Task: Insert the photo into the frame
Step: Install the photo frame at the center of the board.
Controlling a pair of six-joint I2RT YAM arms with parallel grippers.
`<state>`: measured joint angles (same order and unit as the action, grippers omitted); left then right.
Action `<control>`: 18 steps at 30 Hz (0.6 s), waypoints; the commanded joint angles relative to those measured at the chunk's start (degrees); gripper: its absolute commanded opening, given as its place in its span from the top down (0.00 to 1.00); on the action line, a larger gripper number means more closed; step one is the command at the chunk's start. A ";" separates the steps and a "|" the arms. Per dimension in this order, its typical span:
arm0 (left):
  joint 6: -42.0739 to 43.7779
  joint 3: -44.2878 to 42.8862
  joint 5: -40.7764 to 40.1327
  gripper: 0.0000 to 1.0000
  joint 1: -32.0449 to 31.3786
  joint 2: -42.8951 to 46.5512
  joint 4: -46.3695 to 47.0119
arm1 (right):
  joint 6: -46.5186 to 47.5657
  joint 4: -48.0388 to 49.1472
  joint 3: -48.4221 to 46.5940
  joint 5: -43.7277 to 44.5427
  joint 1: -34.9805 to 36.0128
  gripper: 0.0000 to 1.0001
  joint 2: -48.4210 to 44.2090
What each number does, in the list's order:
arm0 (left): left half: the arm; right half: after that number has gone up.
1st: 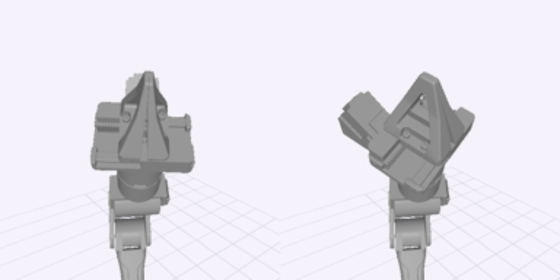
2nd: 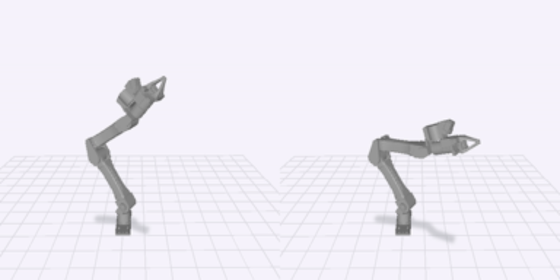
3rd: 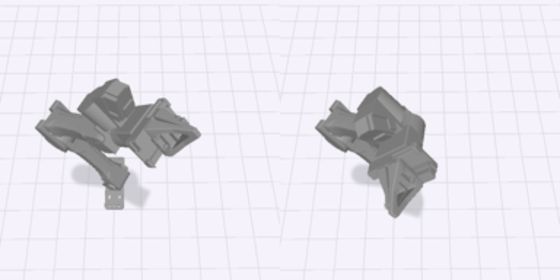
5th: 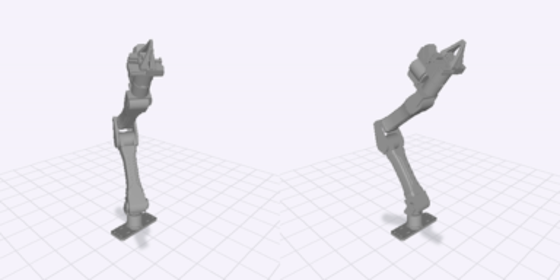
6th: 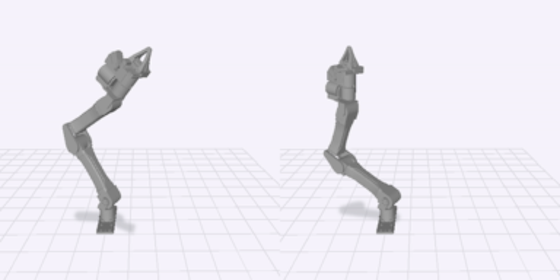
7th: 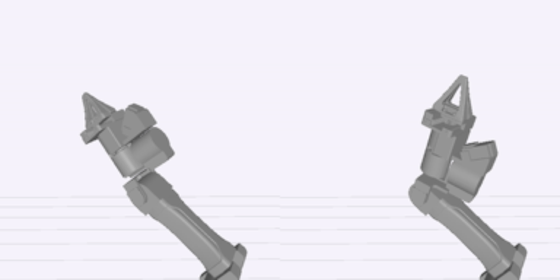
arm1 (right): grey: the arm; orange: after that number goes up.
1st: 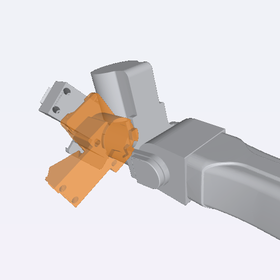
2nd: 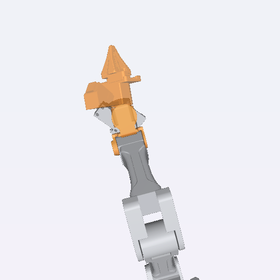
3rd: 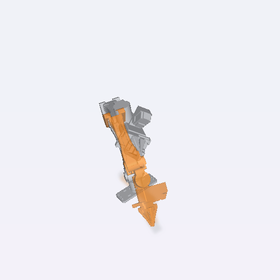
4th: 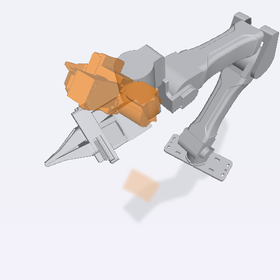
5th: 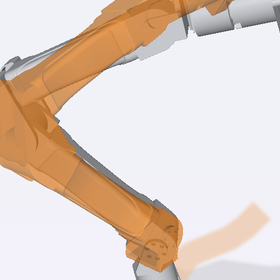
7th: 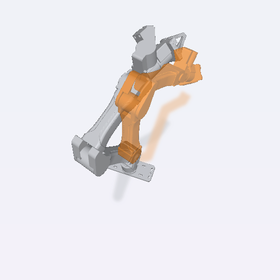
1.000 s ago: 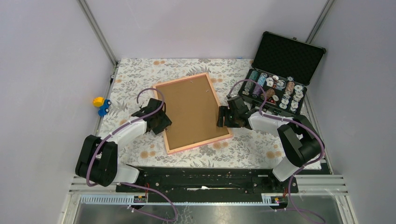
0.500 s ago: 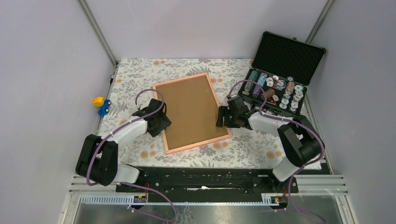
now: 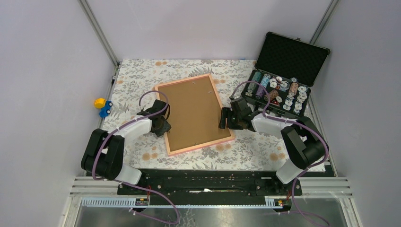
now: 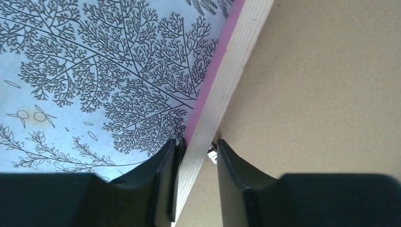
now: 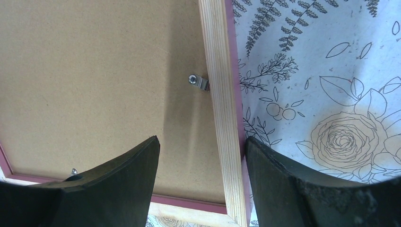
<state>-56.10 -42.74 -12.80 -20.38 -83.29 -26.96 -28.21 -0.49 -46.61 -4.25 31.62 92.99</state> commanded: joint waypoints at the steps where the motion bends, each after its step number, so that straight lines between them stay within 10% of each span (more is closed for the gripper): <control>1: 0.17 0.92 -1.29 0.72 -0.10 -0.96 -0.17 | -1.22 2.47 0.28 -3.42 0.92 0.27 -0.24; 6: -0.11 0.92 -0.28 0.99 -0.10 -0.76 -0.12 | -1.37 2.76 0.29 -3.94 0.96 0.28 0.17; 15: 1.82 2.90 -0.27 1.00 -0.10 2.78 2.79 | -1.41 2.63 0.16 -4.01 0.94 0.27 0.34; 18: 4.99 1.90 -0.13 0.65 -0.10 4.71 2.82 | -1.56 2.71 0.12 -4.08 0.91 0.27 0.26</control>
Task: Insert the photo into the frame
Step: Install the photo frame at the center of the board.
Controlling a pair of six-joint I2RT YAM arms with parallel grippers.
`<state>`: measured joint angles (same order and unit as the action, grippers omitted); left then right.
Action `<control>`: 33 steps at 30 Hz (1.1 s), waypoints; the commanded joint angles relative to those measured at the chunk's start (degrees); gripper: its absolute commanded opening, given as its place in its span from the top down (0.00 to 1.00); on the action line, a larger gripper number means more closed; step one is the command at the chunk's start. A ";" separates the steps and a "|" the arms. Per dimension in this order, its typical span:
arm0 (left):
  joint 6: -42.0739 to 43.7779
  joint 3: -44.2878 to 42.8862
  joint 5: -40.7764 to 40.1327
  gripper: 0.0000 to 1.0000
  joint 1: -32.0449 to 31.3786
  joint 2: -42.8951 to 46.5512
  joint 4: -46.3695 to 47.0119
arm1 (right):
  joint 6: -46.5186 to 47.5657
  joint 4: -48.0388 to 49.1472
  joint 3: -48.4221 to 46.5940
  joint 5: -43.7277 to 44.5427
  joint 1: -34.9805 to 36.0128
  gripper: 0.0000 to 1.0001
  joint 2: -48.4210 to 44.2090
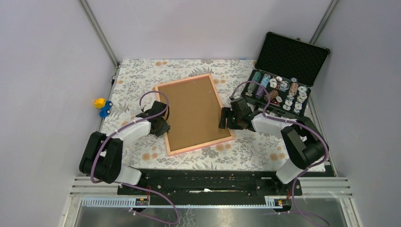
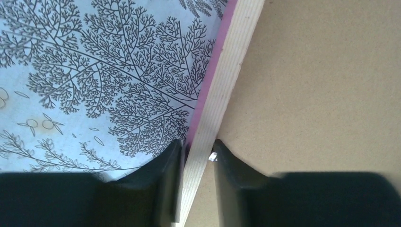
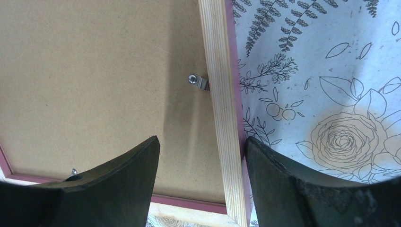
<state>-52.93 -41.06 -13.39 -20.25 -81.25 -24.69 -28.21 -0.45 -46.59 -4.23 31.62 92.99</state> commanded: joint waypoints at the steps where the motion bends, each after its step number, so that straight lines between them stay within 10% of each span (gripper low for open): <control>1: 2.31 0.04 0.43 0.48 -0.23 3.46 0.53 | -1.67 2.76 0.19 -4.12 0.92 0.27 0.13; 3: 2.23 0.29 -0.46 0.18 -0.23 5.40 0.16 | -1.93 3.26 0.73 -3.85 0.95 0.27 -0.35; 7: 4.30 0.41 -1.11 0.02 -0.23 8.74 -0.09 | -2.04 3.26 1.05 -2.66 0.63 0.26 -0.82; 19: 9.10 1.91 1.98 0.01 -0.21 13.63 2.19 | -2.48 1.85 -1.21 -3.58 0.32 0.26 1.47; 33: 12.80 -3.23 5.22 0.01 3.26 -1.86 10.31 | -4.18 1.07 -1.89 -5.82 0.31 0.26 1.90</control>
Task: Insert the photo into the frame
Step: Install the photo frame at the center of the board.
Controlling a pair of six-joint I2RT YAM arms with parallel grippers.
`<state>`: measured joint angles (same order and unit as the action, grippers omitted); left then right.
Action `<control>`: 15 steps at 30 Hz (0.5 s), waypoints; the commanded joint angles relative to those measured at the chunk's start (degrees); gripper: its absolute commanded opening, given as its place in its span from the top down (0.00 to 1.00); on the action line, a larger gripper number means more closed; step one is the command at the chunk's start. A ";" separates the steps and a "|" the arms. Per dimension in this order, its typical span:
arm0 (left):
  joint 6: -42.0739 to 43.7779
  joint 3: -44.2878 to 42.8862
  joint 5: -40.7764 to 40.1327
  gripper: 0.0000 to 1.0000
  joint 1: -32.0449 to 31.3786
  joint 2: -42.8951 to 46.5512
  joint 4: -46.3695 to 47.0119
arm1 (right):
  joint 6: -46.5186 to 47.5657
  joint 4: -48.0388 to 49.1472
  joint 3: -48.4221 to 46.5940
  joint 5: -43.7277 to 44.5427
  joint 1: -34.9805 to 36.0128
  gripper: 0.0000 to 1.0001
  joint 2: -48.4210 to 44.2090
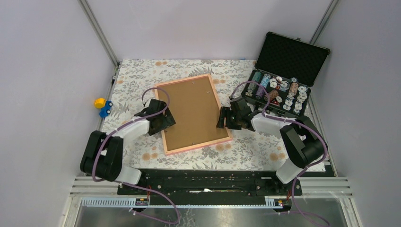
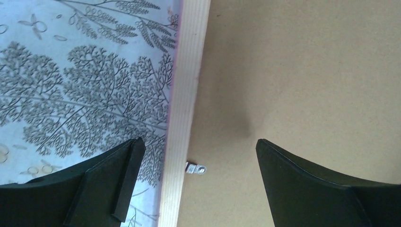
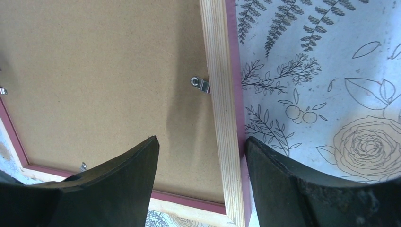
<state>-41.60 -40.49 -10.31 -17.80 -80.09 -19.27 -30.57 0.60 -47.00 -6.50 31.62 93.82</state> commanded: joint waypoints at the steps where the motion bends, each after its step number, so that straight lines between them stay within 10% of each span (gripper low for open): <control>1: 1.56 -4.44 2.53 0.01 0.84 -3.74 5.62 | -2.24 0.37 -1.31 -4.26 0.32 0.26 1.10; 9: 3.87 -10.80 8.34 0.01 0.84 -10.80 9.65 | -12.71 11.85 3.12 -14.50 3.20 0.26 2.87; 15: 3.86 -16.33 -4.57 0.01 0.84 -10.60 2.94 | -18.26 18.73 3.93 -16.05 7.15 0.26 4.46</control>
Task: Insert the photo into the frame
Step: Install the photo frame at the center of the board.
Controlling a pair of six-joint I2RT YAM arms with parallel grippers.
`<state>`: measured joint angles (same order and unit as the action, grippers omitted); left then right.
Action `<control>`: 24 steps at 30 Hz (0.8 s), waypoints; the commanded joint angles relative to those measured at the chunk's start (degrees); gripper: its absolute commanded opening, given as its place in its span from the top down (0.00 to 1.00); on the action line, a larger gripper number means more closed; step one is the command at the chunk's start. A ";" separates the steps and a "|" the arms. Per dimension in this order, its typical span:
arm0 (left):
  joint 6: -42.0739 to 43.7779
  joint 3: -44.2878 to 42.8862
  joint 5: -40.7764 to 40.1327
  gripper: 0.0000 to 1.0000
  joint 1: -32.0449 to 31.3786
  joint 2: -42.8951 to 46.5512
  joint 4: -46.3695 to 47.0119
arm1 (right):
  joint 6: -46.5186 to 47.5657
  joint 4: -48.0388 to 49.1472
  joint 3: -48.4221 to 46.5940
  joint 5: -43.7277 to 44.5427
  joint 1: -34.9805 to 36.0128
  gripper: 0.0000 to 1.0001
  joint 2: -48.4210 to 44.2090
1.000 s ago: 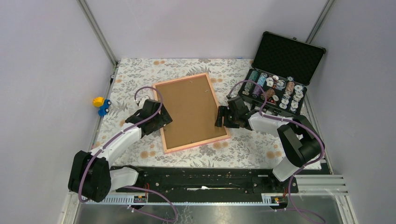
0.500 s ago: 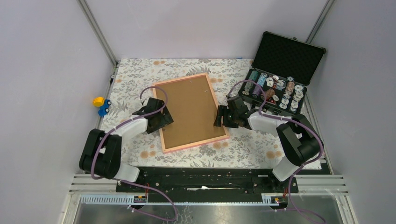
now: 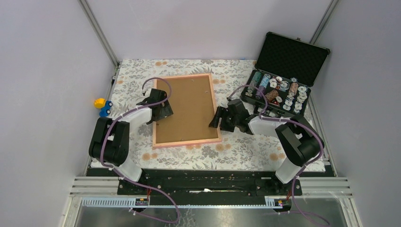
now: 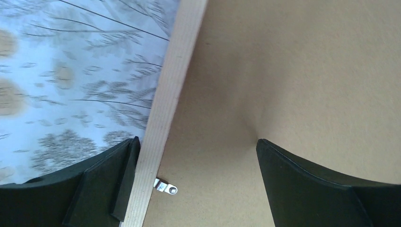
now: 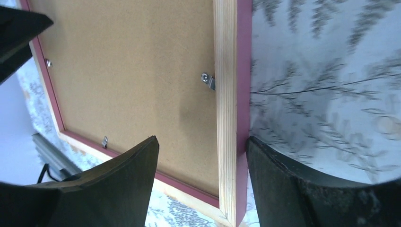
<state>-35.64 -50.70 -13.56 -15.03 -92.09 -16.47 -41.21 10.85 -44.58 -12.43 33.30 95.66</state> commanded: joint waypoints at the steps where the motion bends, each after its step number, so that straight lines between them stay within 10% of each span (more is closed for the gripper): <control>1: -2.27 -7.47 -5.15 0.01 -1.87 1.80 -3.73 | -6.16 6.44 1.40 -8.09 5.11 0.24 1.78; 5: -8.52 -12.88 -15.70 0.02 -1.09 4.05 -15.37 | 2.68 -4.64 -1.53 0.62 3.86 0.14 -1.59; 17: -12.83 2.04 8.08 0.01 2.71 23.95 -13.01 | 16.96 -24.71 -18.04 13.54 2.13 0.05 3.07; 24: -15.73 9.95 7.37 0.01 -3.60 28.01 -16.52 | 17.61 -34.45 -35.43 15.92 1.36 0.10 15.08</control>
<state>-48.69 -44.75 -8.14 -14.74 -67.37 -30.70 -25.58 -17.37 -73.97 1.04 35.29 107.31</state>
